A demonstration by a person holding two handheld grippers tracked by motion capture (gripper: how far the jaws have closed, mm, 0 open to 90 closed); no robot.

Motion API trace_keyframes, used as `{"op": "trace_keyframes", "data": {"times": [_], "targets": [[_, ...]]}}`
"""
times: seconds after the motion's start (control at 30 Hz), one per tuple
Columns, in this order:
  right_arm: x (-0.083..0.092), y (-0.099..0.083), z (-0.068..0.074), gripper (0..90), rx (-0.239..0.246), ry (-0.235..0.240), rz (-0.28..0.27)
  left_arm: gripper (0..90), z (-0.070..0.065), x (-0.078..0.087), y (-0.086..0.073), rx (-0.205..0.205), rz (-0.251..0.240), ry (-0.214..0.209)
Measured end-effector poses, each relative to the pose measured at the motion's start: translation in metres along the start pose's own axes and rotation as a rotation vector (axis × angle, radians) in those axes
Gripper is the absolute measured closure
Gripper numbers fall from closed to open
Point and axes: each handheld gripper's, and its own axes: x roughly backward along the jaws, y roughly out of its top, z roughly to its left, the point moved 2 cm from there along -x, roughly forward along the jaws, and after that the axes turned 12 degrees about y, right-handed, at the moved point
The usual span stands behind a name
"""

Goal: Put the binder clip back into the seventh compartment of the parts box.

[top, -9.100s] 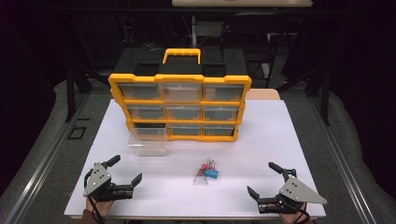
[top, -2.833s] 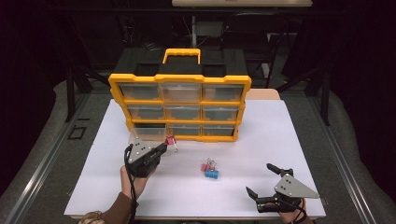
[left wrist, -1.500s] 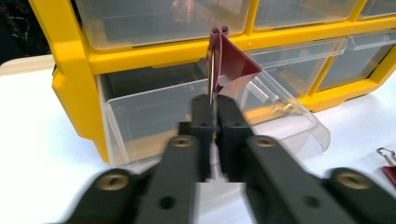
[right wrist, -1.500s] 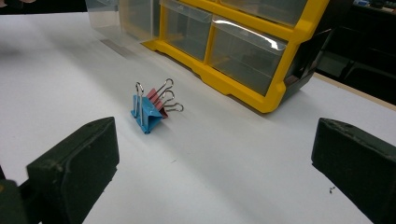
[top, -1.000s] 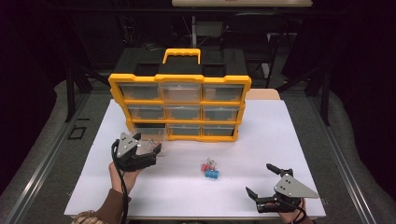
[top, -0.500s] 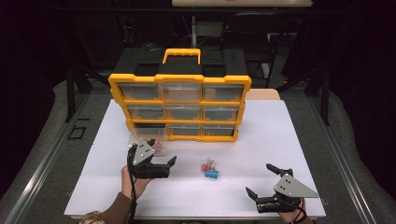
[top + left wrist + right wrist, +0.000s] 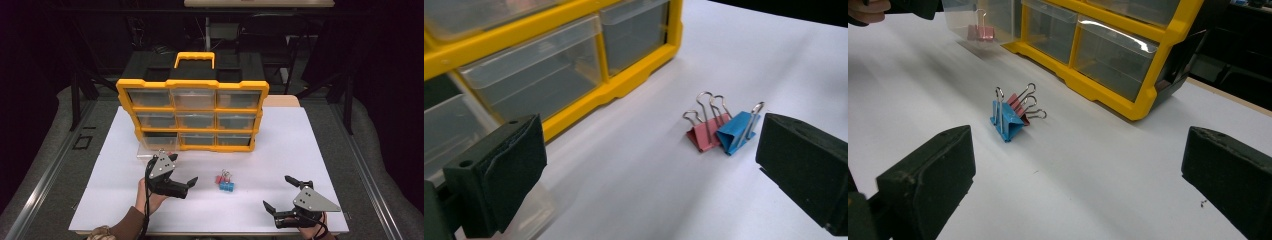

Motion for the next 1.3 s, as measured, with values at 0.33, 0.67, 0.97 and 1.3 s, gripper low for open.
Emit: {"op": "trace_keyframes", "data": {"times": [0.33, 0.67, 0.97, 1.3], "targets": [[0.000, 0.000, 0.000, 0.3, 0.000, 0.002, 0.003, 0.0, -0.016, -0.011, 0.003, -0.060, -0.005, -0.082], [0.000, -0.001, 0.000, 0.3, -0.001, 0.004, 0.008, 0.0, -0.026, -0.026, 0.005, -0.093, 0.010, -0.149], [-0.001, -0.001, 0.000, 0.3, -0.002, 0.002, 0.010, 3.5, -0.040, -0.038, 0.007, -0.137, 0.018, -0.204], [-0.001, -0.001, -0.001, 0.3, -0.004, 0.004, 0.011, 23.6, -0.051, -0.046, 0.011, -0.165, 0.015, -0.289]]}}
